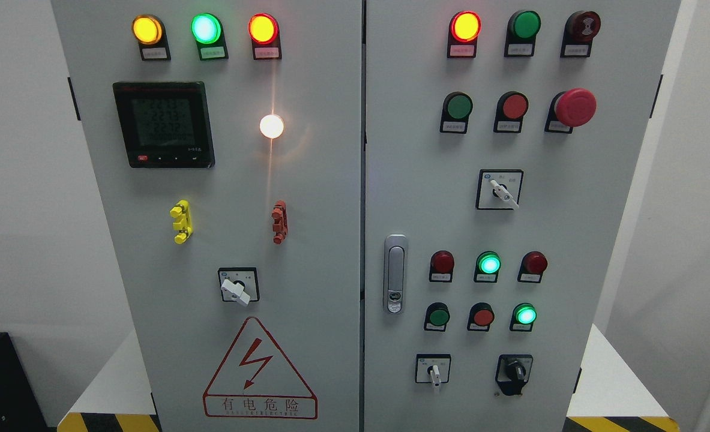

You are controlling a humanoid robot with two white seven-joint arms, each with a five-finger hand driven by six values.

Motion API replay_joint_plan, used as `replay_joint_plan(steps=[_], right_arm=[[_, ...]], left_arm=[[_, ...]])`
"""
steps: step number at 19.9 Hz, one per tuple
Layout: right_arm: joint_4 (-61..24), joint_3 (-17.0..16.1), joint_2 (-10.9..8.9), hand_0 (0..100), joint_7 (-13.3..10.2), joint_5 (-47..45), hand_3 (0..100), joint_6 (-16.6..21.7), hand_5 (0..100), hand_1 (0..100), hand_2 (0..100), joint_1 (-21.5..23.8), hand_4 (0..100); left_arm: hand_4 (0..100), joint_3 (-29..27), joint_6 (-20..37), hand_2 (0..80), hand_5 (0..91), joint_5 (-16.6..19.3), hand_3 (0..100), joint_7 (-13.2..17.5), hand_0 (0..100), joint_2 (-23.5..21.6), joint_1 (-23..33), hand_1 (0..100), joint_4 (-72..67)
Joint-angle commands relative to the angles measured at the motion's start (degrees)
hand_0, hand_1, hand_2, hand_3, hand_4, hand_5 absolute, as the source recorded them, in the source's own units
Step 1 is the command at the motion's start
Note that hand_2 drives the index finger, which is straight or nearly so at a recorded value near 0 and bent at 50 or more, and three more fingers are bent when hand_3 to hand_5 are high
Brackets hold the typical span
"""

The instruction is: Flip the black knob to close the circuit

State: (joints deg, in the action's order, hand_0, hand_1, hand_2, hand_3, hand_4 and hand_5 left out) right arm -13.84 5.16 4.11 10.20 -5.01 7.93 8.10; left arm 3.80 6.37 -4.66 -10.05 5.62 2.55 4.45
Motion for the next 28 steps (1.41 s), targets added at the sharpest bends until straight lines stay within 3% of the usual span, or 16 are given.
replay_joint_plan(steps=[1,4,12,18,21,24,28], right_arm=[[-10.1,3.5,0.73,0,-2.4,6.2,0,-3.2,0,4,0,0.8,0],[-13.2,3.3,0.73,0,-5.7,14.6,5,-3.5,0,5,0,1.0,0],[-25.6,3.0,0.46,0,-10.0,29.2,24,-7.4,1,6,14,1.7,22],[-34.8,2.7,0.02,0,-11.9,37.2,36,-9.6,18,5,22,2.3,34],[-39.5,0.2,0.11,0,-13.2,44.0,42,-10.2,27,5,25,3.1,40],[-45.9,-2.5,0.46,0,-13.6,52.6,55,-10.2,43,6,34,3.9,49],[-54.1,-3.1,0.29,0,-13.5,58.5,66,-10.3,52,6,45,4.5,60]], left_arm=[[0,0.0,0.0,0.0,0.0,0.0,0,0.0,12,0.0,0.0,56,-0.1],[0,0.0,0.0,0.0,0.0,0.0,0,0.0,12,0.0,0.0,56,0.0],[0,0.0,0.0,0.0,0.0,0.0,0,0.0,12,0.0,0.0,56,0.0],[0,0.1,0.0,0.0,0.0,0.0,0,0.0,12,0.0,0.0,56,0.0],[0,0.0,0.0,0.0,0.0,0.0,0,0.0,12,0.0,0.0,56,-0.1],[0,0.1,0.0,0.0,0.0,0.0,0,0.0,12,0.0,0.0,56,0.0],[0,0.1,0.0,0.0,0.0,0.0,0,0.0,12,0.0,0.0,56,-0.1]])
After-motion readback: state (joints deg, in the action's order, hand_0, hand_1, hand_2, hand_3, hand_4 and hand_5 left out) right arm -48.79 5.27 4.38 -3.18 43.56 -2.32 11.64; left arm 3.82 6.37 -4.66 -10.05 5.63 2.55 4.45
